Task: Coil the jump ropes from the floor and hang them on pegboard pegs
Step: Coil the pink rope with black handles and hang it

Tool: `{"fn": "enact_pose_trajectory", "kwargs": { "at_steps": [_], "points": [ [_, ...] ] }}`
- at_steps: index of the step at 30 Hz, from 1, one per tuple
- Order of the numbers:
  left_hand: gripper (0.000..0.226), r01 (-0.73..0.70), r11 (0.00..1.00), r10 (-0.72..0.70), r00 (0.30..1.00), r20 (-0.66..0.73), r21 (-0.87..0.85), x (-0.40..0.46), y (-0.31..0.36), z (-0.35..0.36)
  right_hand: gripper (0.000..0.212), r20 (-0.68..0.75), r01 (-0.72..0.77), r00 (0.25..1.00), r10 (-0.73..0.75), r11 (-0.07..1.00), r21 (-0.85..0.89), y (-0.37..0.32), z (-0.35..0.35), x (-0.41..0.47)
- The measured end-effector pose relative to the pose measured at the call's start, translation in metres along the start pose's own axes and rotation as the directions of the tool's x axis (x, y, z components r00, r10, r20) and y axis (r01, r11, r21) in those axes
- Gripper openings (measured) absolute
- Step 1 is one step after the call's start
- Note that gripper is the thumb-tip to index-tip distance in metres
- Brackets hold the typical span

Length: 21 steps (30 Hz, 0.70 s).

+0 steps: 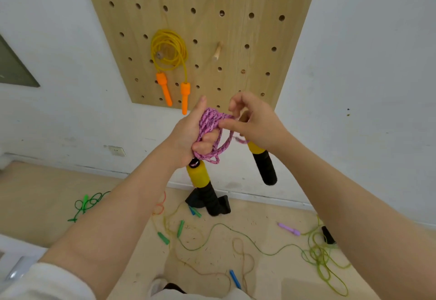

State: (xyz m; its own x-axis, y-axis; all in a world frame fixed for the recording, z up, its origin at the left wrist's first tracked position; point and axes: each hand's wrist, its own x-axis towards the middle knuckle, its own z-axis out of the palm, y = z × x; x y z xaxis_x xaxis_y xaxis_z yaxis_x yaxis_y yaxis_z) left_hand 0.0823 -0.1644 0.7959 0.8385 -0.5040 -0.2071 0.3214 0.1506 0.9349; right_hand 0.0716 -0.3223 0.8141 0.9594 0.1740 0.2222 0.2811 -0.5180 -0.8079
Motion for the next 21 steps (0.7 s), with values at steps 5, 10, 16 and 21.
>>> {"fn": "enact_pose_trajectory", "kwargs": {
  "at_steps": [5,10,16,21],
  "points": [
    [0.057,0.064,0.997,-0.07,0.989,0.134,0.049,0.001,0.015,-0.018,0.036,0.499,-0.301,0.855,0.142,0.919,0.254,-0.007,0.007,0.015],
    [0.054,0.058,0.987,-0.066,0.996,0.055,0.147,0.009,0.033,-0.05,0.016,0.372,-0.232,0.917,0.142,0.95,0.21,-0.017,0.028,0.036],
    [0.026,-0.117,0.901,0.126,0.992,0.006,0.417,0.018,0.043,-0.089,0.019,0.256,-0.306,0.929,0.267,0.943,0.128,-0.022,0.052,0.064],
    [0.03,-0.247,0.857,0.204,0.969,0.142,0.453,0.012,0.044,-0.116,0.03,0.233,-0.382,0.917,0.324,0.879,0.284,-0.026,0.055,0.079]
  ]
}}
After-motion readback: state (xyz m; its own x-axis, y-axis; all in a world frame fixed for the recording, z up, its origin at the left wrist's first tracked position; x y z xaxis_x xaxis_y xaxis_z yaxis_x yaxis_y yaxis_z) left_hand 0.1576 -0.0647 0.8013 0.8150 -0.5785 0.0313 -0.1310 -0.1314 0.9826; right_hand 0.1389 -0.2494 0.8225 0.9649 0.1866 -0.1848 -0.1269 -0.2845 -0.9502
